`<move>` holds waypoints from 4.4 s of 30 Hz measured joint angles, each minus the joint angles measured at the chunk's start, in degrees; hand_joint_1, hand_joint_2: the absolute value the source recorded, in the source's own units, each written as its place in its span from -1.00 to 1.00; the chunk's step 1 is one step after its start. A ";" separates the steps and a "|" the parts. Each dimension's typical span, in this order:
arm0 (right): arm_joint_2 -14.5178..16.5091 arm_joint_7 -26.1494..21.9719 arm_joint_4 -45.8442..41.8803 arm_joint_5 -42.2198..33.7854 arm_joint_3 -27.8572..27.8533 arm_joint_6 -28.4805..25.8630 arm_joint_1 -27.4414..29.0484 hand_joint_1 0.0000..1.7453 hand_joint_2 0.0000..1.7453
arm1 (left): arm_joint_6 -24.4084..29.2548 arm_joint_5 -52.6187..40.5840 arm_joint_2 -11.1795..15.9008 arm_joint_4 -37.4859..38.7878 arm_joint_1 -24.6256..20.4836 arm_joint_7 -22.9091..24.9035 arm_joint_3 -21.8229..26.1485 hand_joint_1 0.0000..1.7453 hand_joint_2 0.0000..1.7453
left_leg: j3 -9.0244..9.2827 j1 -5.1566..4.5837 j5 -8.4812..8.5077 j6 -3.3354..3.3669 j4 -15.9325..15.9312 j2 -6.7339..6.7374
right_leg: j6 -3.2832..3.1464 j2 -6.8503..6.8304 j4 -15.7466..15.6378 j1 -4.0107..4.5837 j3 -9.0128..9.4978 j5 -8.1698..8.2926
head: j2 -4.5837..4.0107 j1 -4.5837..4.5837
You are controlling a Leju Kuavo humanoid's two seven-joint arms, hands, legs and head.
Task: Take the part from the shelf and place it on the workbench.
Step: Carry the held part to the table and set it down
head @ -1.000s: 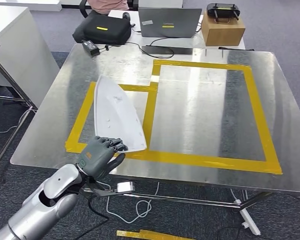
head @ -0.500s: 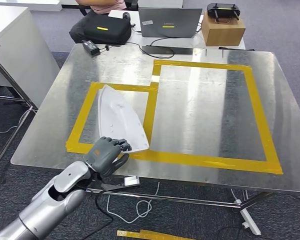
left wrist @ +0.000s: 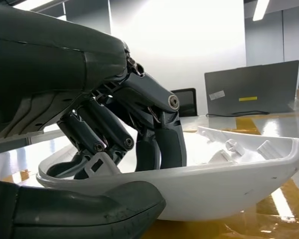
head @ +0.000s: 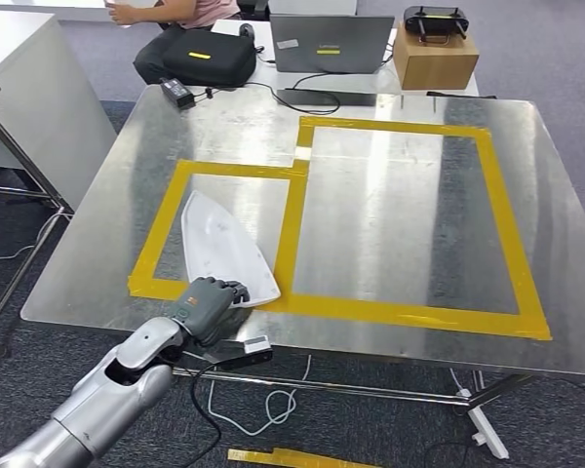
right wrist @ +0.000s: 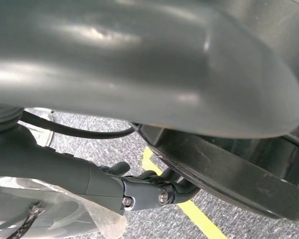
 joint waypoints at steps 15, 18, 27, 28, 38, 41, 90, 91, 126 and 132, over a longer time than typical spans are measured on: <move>0.85 -0.28 1.50 -0.48 0.00 0.09 -0.05 -1.00 -1.00 | 4.20 -1.48 -0.86 4.54 -0.56 0.08 2.72 0.50 1.00 | 0.05 0.00 0.03 0.00 0.01 0.00 | 0.01 0.01 0.00 0.01 0.06 0.07 | 0.00 0.00; 0.87 -0.28 1.55 -0.46 0.00 0.09 -0.05 -1.00 -1.00 | 4.34 -1.53 -0.90 4.86 -0.55 0.05 2.91 -1.00 1.00 | 0.04 0.00 0.02 0.00 0.01 0.00 | 0.01 0.01 0.00 0.01 0.06 0.06 | 0.00 0.00; 0.97 -0.20 1.62 -0.46 0.00 0.01 -0.06 -1.00 -1.00 | 7.37 0.47 -1.28 5.79 -0.28 -2.35 4.67 -1.00 -1.00 | 0.02 0.00 0.02 0.00 0.01 0.00 | 0.02 0.01 0.00 0.00 0.04 0.07 | 0.00 0.01; 0.98 -0.20 1.64 -0.49 0.00 0.00 -0.06 -1.00 -1.00 | 7.77 0.89 -1.38 5.80 -0.25 -2.76 4.95 -1.00 -1.00 | 0.02 0.00 0.02 0.00 0.01 0.00 | 0.02 0.01 0.00 0.00 0.04 0.07 | 0.00 0.01; 1.28 -0.26 2.28 -0.47 0.00 -0.04 -0.08 -1.00 -1.00 | 10.85 3.32 -2.55 5.57 -0.03 -5.74 6.49 -1.00 -1.00 | 0.02 0.00 0.01 0.01 0.02 0.00 | 0.01 0.00 0.00 0.00 0.03 0.06 | 0.00 0.00; 1.47 -0.28 2.55 -0.45 0.00 -0.04 -0.08 -1.00 -1.00 | 11.33 3.46 -2.70 5.30 0.06 -6.01 6.56 -1.00 -1.00 | 0.02 0.00 0.01 0.01 0.02 0.00 | 0.02 0.00 0.00 0.00 0.03 0.06 | 0.00 0.00; 1.80 2.25 3.03 2.67 0.00 -0.50 -0.18 -1.00 -1.00 | 14.35 9.51 -1.86 -5.99 3.84 -6.75 7.27 -1.00 -1.00 | 0.29 0.51 1.45 1.84 -1.72 0.36 | 1.73 -0.17 6.05 0.00 -2.61 -4.77 | 0.00 0.26; 1.78 2.24 2.99 2.71 0.01 -0.52 -0.25 -1.00 -1.00 | 14.28 9.53 -1.82 -6.04 3.96 -6.73 7.27 -1.00 -1.00 | 0.12 0.51 1.55 1.85 -1.73 0.44 | 1.89 -0.17 9.84 -0.02 -4.10 -6.69 | 0.00 0.30; -0.33 5.65 -3.70 0.55 0.03 -5.97 0.07 -1.00 -1.00 | 13.33 8.70 2.88 -8.64 9.01 -3.34 12.02 -1.00 -1.00 | -0.44 -0.25 2.75 1.49 -2.87 1.95 | 2.67 -0.80 11.24 -0.40 -3.31 -2.65 | 0.00 0.38; -1.02 5.91 -5.16 0.71 -0.30 -6.11 1.29 -1.00 -1.00 | 14.26 7.87 6.23 -9.00 12.74 -2.70 14.91 -1.00 -1.00 | -3.08 -0.16 4.42 -0.44 -0.59 1.64 | 1.19 -0.11 -1.57 -0.69 4.71 -2.66 | 0.00 0.75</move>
